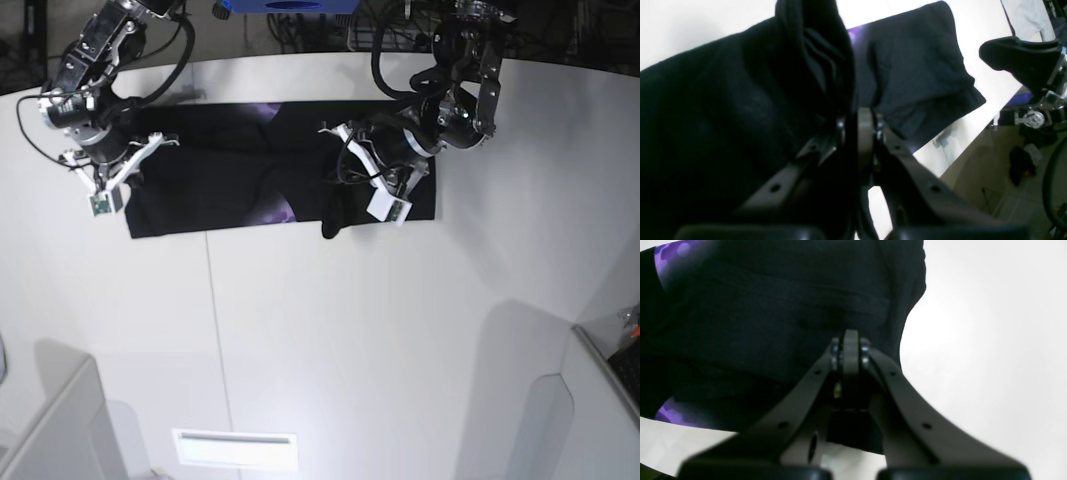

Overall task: Fold the T-shirt properly
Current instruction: 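Carry the strip's end with the left gripper toward the right gripper, folding it over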

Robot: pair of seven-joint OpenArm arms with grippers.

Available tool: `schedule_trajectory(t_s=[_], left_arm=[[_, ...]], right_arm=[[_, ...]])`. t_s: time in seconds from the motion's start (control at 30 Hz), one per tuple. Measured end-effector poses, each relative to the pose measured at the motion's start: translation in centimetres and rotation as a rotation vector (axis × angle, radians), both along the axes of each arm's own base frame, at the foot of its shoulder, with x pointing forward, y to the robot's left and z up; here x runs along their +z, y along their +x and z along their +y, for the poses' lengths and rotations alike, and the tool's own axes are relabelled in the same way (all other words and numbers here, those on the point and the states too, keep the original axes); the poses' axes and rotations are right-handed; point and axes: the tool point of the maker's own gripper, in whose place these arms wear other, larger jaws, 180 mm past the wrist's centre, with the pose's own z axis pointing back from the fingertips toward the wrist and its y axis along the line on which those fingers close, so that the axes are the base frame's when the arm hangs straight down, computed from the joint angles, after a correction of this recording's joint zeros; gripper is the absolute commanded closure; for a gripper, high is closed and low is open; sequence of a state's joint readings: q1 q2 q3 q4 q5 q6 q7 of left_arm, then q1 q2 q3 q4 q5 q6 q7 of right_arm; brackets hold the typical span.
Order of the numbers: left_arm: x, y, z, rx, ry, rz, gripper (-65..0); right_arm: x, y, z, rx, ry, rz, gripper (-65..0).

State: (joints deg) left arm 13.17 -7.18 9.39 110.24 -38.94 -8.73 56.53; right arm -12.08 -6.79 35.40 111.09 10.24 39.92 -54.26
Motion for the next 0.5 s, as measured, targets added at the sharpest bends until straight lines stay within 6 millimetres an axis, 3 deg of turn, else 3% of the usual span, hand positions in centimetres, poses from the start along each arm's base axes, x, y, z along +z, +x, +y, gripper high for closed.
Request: schedule_trajectory(t_s=[0.17,0.33,0.5], left_arm=[[-0.8,-0.5,-1.9,-0.055,-0.015,0.027,0.0],[-1.3,-0.5,-2.1,-0.043,-0.022,0.048,0.0],[-0.5,0.2,-2.8,-0.050,-0.035,0.024,0.0]], right_arm=[[0.0,0.0,0.0,0.000,0.000,0.000,0.0],[0.0,0.0,0.0,0.000,0.000,0.000,0.0],[0.0,0.0,0.0,0.000,0.000,0.000,0.0]])
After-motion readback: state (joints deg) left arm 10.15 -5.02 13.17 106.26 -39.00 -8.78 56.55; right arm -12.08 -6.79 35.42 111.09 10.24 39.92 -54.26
